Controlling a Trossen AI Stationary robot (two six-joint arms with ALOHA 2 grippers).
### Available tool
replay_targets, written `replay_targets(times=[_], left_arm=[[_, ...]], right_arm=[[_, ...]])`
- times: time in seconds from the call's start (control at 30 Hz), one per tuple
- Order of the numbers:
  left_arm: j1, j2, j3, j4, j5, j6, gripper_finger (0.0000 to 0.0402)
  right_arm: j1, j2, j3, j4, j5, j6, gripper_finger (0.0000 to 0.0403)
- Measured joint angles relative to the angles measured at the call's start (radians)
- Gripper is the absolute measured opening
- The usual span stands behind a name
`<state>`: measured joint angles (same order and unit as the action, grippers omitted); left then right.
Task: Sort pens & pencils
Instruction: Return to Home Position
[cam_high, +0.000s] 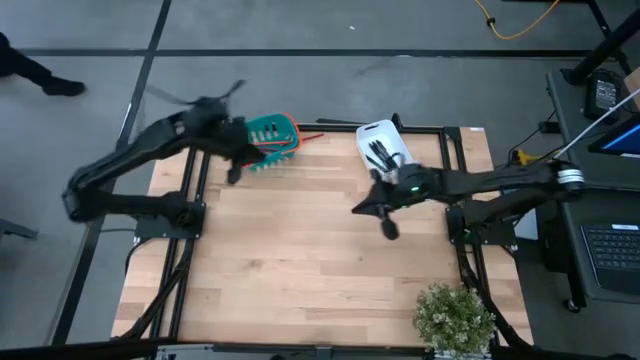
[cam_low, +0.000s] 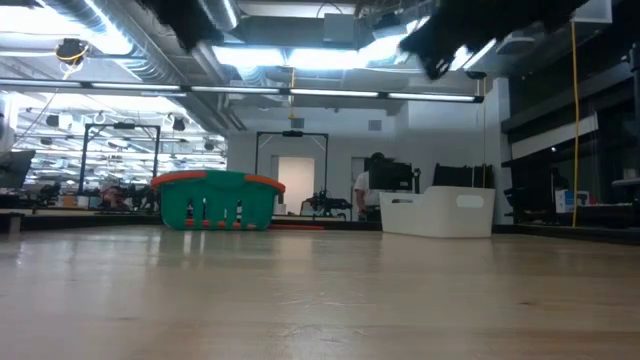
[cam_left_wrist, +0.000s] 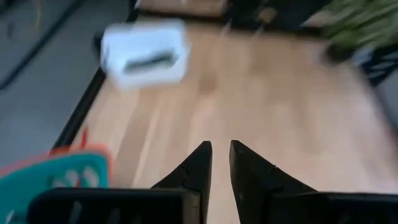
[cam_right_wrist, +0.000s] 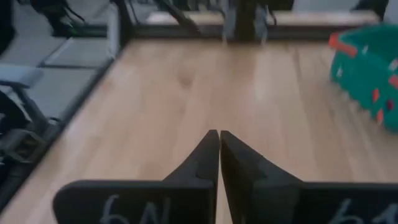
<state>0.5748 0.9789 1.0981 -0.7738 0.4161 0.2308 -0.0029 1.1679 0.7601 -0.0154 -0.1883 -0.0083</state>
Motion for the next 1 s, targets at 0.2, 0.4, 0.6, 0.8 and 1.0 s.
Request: replay_targets(times=[0.2, 0.4, 0.6, 0.8, 1.0], left_arm=[[-0.165, -0.33, -0.096, 0.127, 0.031, -0.065, 0.0056], [-0.298, -0.674, -0.379, 0.341, -0.018, -0.154, 0.0056], [-0.341, -0.899, -0.627, 0.5, -0.036, -0.223, 0.0057], [-0.368, -0.976, -0.815, 0.661, 0.001, -0.278, 0.0057], [-0.423, -0.976, -0.926, 0.753, -0.006, -0.308, 0.0057]], right_arm=[[0.081, -0.268, 0.0, -0.136, -0.007, -0.046, 0.0018], [0.191, -0.472, 0.0, -0.272, -0.006, -0.083, 0.0018], [0.27, -0.595, 0.0, -0.377, 0.068, -0.102, 0.0018], [0.314, -0.725, -0.111, -0.358, 0.056, -0.11, 0.0018], [0.329, -0.96, -0.322, -0.269, 0.056, -0.047, 0.0018]])
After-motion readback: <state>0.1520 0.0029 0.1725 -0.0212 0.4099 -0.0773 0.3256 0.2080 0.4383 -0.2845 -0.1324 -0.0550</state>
